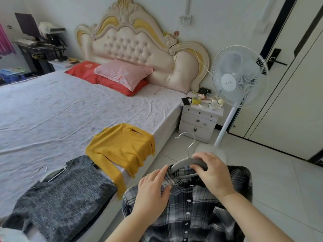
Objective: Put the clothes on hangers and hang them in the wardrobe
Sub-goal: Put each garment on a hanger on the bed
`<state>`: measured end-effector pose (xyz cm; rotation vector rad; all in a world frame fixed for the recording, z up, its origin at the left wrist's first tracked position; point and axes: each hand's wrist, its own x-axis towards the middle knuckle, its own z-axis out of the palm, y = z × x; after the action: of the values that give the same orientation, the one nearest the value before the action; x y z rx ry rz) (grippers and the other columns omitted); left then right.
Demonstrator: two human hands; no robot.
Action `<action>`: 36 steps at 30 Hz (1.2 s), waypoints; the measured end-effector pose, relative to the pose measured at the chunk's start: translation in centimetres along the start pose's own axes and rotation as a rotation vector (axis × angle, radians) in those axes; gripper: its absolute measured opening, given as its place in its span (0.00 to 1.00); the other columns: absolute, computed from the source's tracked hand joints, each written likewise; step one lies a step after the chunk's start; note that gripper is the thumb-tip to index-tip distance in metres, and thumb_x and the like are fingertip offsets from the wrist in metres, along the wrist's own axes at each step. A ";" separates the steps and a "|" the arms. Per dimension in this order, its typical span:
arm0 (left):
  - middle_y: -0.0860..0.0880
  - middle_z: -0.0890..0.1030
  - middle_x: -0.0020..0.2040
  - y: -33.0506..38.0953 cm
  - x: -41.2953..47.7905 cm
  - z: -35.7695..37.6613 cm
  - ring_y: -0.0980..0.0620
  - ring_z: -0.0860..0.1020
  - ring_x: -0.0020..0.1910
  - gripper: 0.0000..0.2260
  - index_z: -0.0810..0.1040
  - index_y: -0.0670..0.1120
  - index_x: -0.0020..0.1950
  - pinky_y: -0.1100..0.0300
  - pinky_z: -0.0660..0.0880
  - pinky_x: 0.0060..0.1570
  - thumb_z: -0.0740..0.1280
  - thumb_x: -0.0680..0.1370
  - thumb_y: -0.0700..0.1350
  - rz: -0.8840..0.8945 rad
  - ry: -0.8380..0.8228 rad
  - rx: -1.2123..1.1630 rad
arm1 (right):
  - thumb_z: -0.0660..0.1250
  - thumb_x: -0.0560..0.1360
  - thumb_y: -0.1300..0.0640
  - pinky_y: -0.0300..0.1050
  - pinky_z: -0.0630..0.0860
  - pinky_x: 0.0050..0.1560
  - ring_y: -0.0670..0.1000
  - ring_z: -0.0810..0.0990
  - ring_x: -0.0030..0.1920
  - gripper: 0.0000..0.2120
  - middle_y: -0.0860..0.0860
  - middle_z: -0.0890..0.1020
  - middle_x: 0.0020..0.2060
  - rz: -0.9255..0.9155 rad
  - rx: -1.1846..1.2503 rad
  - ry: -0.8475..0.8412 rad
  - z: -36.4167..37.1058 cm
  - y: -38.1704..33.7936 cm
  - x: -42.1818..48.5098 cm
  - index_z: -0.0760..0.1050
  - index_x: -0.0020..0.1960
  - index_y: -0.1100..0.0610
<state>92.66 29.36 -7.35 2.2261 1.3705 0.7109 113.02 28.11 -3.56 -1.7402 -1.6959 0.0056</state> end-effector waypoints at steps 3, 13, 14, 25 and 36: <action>0.60 0.64 0.69 0.0 5.8 2.2 0.56 0.61 0.68 0.26 0.52 0.59 0.74 0.63 0.53 0.65 0.59 0.79 0.53 0.012 -0.009 -0.012 | 0.77 0.65 0.59 0.39 0.74 0.44 0.51 0.79 0.43 0.13 0.48 0.82 0.42 0.014 -0.030 0.025 1.2 3.7 4.5 0.80 0.48 0.55; 0.58 0.63 0.70 -1.9 25.2 6.6 0.56 0.60 0.69 0.27 0.52 0.55 0.75 0.59 0.55 0.67 0.59 0.78 0.50 0.034 -0.110 0.001 | 0.77 0.65 0.60 0.40 0.76 0.44 0.49 0.80 0.42 0.13 0.47 0.82 0.42 0.057 -0.050 0.006 6.0 13.3 21.2 0.82 0.49 0.54; 0.58 0.63 0.70 -2.1 26.8 6.9 0.56 0.60 0.69 0.27 0.52 0.55 0.75 0.59 0.55 0.67 0.59 0.78 0.49 0.028 -0.117 0.006 | 0.77 0.65 0.61 0.40 0.75 0.44 0.49 0.80 0.42 0.15 0.48 0.82 0.42 0.047 -0.047 0.003 6.5 14.1 22.7 0.82 0.51 0.54; 0.56 0.62 0.71 -4.7 46.1 12.8 0.54 0.60 0.69 0.27 0.52 0.54 0.75 0.58 0.55 0.67 0.58 0.78 0.47 -0.140 -0.109 0.055 | 0.77 0.64 0.66 0.41 0.79 0.40 0.50 0.81 0.38 0.18 0.51 0.82 0.40 -0.125 0.109 -0.094 15.2 26.0 41.7 0.82 0.52 0.57; 0.55 0.61 0.72 -8.2 62.2 14.1 0.51 0.60 0.69 0.27 0.52 0.53 0.75 0.56 0.56 0.67 0.58 0.78 0.48 -0.311 -0.078 0.028 | 0.77 0.63 0.67 0.44 0.78 0.42 0.51 0.80 0.39 0.17 0.53 0.82 0.39 -0.208 0.181 -0.207 22.9 31.5 58.6 0.82 0.52 0.59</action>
<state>119.43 87.68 -10.80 1.9744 1.6449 0.4929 138.61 93.43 -9.20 -1.4656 -1.9544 0.2456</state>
